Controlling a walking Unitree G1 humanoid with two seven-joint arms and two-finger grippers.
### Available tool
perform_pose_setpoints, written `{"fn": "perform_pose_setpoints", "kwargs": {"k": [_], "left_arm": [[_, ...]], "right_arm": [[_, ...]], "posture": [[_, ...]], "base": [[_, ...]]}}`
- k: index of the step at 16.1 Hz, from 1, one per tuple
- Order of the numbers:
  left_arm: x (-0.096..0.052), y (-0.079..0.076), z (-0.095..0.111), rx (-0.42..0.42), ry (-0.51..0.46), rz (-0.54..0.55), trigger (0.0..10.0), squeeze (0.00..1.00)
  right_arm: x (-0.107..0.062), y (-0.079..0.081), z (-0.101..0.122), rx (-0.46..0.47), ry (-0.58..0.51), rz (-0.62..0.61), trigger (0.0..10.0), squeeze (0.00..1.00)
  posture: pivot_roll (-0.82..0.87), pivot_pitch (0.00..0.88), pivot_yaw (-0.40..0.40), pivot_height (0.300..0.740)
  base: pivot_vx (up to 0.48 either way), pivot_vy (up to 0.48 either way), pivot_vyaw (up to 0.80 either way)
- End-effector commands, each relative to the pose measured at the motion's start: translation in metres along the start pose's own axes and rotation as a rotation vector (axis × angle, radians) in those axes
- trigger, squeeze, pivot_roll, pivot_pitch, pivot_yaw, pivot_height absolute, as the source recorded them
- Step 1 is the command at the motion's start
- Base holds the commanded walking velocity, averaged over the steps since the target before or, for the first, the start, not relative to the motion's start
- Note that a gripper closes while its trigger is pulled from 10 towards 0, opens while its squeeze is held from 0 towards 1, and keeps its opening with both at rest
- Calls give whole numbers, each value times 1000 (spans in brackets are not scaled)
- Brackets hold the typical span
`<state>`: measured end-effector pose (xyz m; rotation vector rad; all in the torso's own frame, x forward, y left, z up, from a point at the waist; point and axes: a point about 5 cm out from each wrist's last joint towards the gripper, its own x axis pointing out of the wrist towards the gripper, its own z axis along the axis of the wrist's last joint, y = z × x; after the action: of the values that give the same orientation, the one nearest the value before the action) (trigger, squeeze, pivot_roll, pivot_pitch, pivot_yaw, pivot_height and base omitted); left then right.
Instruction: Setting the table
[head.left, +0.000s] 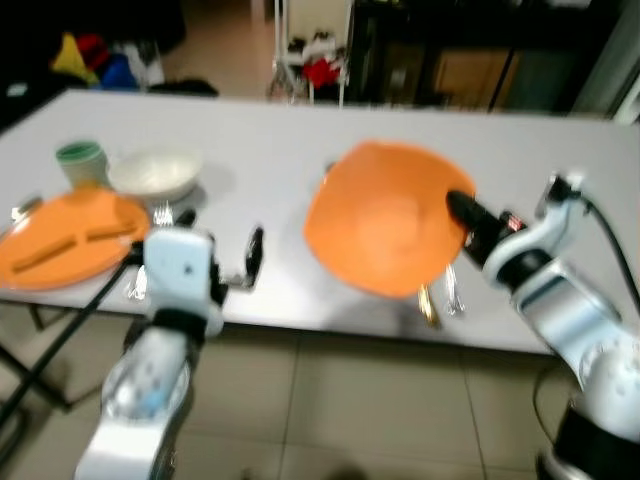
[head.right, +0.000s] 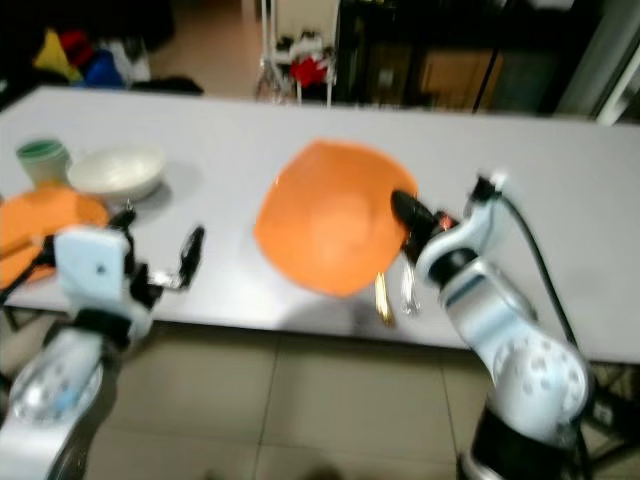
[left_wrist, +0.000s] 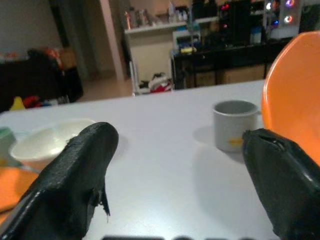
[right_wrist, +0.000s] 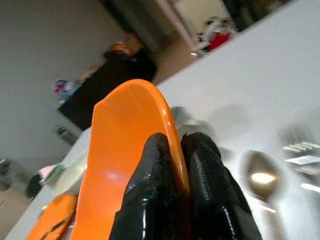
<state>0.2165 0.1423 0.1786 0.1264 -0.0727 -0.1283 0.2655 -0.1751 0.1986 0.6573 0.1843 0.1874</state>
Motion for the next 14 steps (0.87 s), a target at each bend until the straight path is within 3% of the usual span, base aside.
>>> {"fn": "perform_pose_setpoints", "kwargs": {"k": [1,3,7,14], "left_arm": [[1,3,3,20,-11,-1,10000,0],[2,2,3,14,-22,-17,10000,0],[3,4,5,11,-29,-27,10000,0],[4,4,7,29,-34,-54,10000,0]], "right_arm": [[-1,5,11,5,-62,15,10000,0],[0,5,15,-13,-83,12,10000,0],[2,4,25,-6,-118,8,10000,0],[7,-3,41,36,-164,3,10000,0]], "posture": [[-112,8,38,740],[-114,8,42,740],[-110,8,41,740],[-103,10,40,740]], "base": [[0,0,0],[0,0,0],[201,0,-800],[294,0,0]]}}
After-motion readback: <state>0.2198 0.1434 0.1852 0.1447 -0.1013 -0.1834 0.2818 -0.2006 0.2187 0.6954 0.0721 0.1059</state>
